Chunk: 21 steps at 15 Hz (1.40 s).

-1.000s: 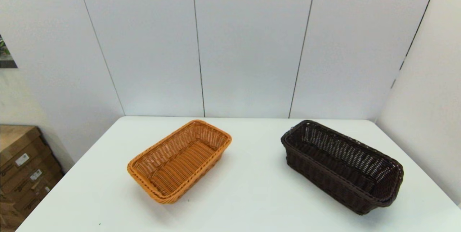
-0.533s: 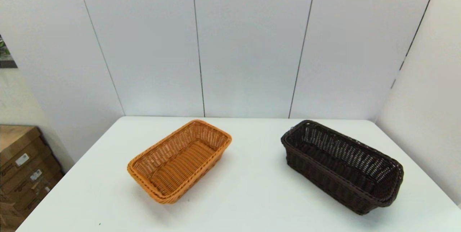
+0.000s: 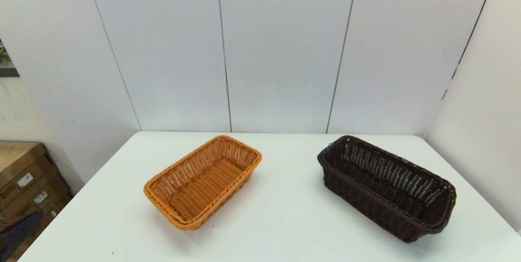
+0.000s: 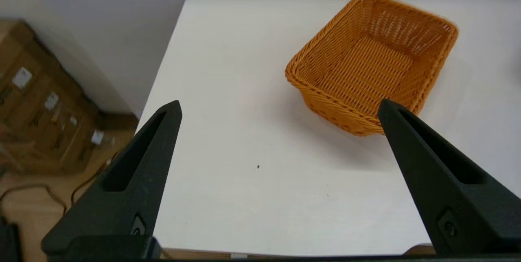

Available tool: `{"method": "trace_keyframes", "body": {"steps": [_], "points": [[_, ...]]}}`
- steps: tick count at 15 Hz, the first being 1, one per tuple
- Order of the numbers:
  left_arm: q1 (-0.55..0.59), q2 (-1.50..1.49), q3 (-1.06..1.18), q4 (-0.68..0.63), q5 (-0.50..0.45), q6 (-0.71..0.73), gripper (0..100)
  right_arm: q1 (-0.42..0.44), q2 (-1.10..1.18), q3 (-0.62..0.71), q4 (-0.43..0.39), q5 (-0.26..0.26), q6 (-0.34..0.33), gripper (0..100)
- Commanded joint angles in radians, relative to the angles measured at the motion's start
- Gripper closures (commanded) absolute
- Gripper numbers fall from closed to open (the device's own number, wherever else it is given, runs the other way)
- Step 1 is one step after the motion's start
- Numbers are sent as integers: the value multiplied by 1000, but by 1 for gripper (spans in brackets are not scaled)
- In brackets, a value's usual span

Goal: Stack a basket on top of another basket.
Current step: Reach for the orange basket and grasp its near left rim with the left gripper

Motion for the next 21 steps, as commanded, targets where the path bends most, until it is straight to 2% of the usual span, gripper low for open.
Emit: {"method": "trace_keyframes", "body": {"steps": [1, 6, 8, 14, 21], "points": [[3, 291, -62, 20, 33, -44, 0, 0, 0, 0, 0, 0, 0, 0], [-3, 444, -122, 138, 56, -312, 0, 0, -2, -1, 0, 0, 0, 0], [-29, 470, -114, 142, 58, -467, 0, 0, 0, -1, 0, 0, 0, 0], [-33, 481, -117, 132, 55, -754, 0, 0, 0, -1, 0, 0, 0, 0], [-33, 611, -117, 1, 50, -897, 0, 0, 0, 0, 0, 0, 0, 0]]}}
